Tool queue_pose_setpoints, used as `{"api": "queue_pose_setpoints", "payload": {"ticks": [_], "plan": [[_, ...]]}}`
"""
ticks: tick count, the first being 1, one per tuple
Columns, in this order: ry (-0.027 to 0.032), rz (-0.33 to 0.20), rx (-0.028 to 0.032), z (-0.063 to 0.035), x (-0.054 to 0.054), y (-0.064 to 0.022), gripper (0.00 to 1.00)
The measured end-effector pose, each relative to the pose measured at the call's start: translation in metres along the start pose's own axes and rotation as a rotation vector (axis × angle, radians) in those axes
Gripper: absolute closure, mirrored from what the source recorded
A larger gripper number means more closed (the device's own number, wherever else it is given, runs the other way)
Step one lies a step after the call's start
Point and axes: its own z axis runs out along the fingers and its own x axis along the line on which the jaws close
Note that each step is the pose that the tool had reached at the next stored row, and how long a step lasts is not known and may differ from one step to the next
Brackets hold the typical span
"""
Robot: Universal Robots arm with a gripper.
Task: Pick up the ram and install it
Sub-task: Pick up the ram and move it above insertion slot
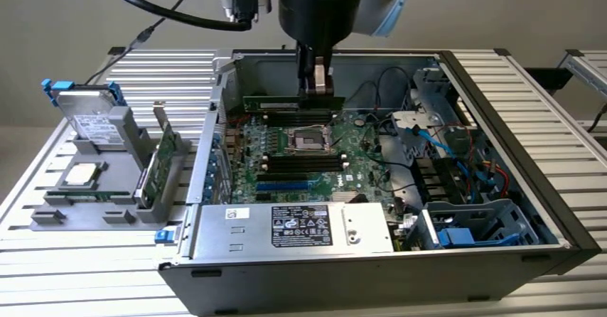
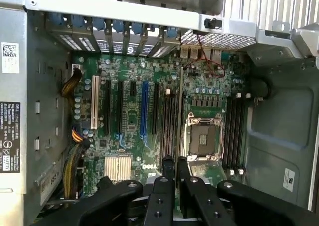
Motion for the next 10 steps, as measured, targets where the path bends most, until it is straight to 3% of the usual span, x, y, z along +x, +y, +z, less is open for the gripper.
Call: {"api": "queue_pose_setpoints", "payload": {"ticks": [2,7,9,10], "plan": [[0.0105,-0.001,-0.0008,0.0023,-0.001,-0.0013,0.87],[0.0669,-0.002,-0.0041,0.0056,-0.0052,-0.0033,0.87],[0.0791,-0.002,-0.0046,0.0081,-0.0079,-0.0063,0.87],[0.0808,-0.002,-0.0047,0.0099,-0.0089,-0.009,0.87]]}}
